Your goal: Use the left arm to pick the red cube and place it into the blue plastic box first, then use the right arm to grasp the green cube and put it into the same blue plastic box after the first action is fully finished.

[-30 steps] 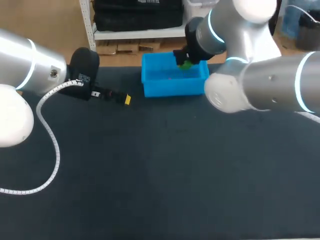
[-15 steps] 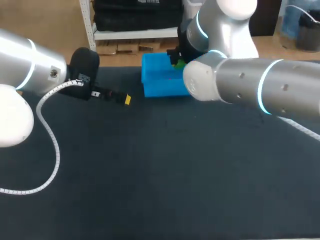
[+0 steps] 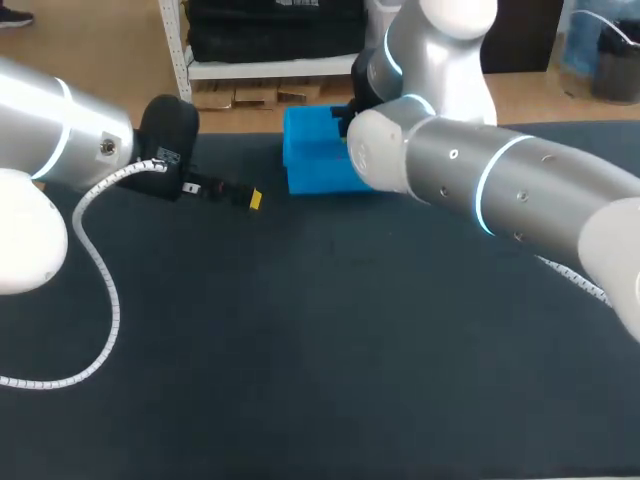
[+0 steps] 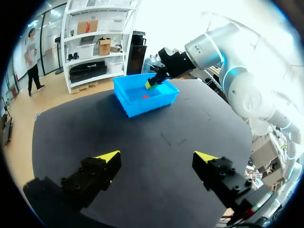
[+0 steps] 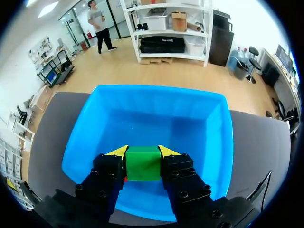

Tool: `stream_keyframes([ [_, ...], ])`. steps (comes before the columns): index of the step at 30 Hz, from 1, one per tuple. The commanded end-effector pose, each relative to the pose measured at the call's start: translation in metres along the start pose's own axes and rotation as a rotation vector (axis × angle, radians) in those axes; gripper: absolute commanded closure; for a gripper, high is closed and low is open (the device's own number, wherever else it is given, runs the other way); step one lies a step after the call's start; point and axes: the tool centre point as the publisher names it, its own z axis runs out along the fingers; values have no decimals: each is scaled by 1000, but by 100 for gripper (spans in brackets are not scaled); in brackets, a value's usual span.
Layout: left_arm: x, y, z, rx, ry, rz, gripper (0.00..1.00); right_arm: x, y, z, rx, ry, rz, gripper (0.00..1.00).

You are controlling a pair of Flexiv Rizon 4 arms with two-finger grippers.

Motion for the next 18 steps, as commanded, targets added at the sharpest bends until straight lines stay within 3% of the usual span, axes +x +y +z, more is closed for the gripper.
stream_keyframes([
  [1,1,2,0,7,-5,2,0,-11,0,8,2,74,3,100],
  [14,1,2,0,7,-5,2,0,-11,-3,9,22,109,10,100],
  [15,1,2,0,7,-5,2,0,-11,-3,9,24,110,10,71],
  [16,1,2,0,7,-5,2,0,-11,-3,9,24,113,9,56],
  [17,1,2,0,7,-5,2,0,-12,-2,9,32,115,7,16],
  [18,1,2,0,7,-5,2,0,-12,-2,9,32,114,7,0],
])
